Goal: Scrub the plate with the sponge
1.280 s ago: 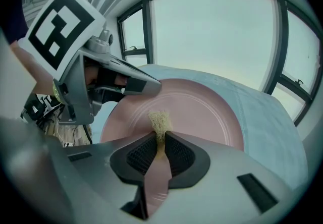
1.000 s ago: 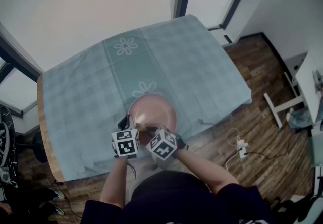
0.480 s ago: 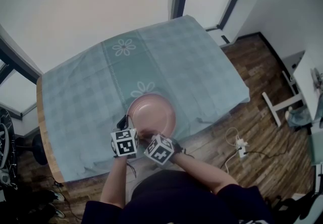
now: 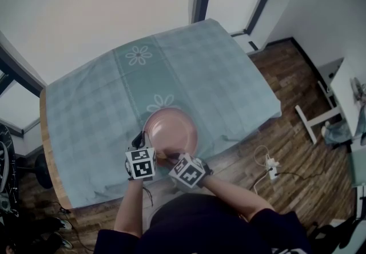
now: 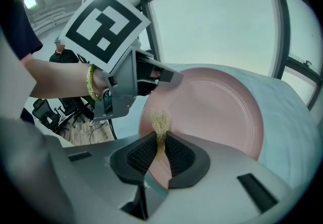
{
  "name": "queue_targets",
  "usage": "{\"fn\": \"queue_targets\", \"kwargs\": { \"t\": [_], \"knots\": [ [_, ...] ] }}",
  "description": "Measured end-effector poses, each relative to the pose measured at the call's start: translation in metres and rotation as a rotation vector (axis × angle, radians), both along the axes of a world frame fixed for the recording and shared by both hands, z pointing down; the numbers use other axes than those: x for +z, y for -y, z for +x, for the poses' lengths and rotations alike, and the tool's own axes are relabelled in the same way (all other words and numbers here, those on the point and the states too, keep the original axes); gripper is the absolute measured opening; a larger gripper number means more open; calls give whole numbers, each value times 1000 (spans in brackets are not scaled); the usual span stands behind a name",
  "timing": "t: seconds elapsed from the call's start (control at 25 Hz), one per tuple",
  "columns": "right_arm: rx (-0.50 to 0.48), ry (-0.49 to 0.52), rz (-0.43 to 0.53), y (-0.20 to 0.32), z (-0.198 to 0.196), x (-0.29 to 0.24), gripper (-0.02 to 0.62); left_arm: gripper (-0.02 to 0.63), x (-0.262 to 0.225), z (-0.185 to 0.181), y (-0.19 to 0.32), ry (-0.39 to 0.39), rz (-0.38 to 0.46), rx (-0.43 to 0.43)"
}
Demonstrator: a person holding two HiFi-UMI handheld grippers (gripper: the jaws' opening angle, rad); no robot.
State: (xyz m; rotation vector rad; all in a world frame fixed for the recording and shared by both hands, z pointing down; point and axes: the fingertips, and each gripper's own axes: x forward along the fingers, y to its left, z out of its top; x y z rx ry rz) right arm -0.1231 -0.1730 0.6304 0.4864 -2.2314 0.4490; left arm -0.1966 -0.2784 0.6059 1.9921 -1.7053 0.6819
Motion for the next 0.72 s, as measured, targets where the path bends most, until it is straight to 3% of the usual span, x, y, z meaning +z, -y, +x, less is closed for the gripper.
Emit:
{"fn": "queue_targets", "kwargs": {
  "t": [0.36, 0.72],
  "knots": [
    [207, -38, 110, 78, 67, -6, 54, 21, -5, 4, 2, 10, -1, 18],
    [307, -126, 138, 129, 103, 13, 54, 21, -6, 5, 2, 12, 5, 23]
  ]
}}
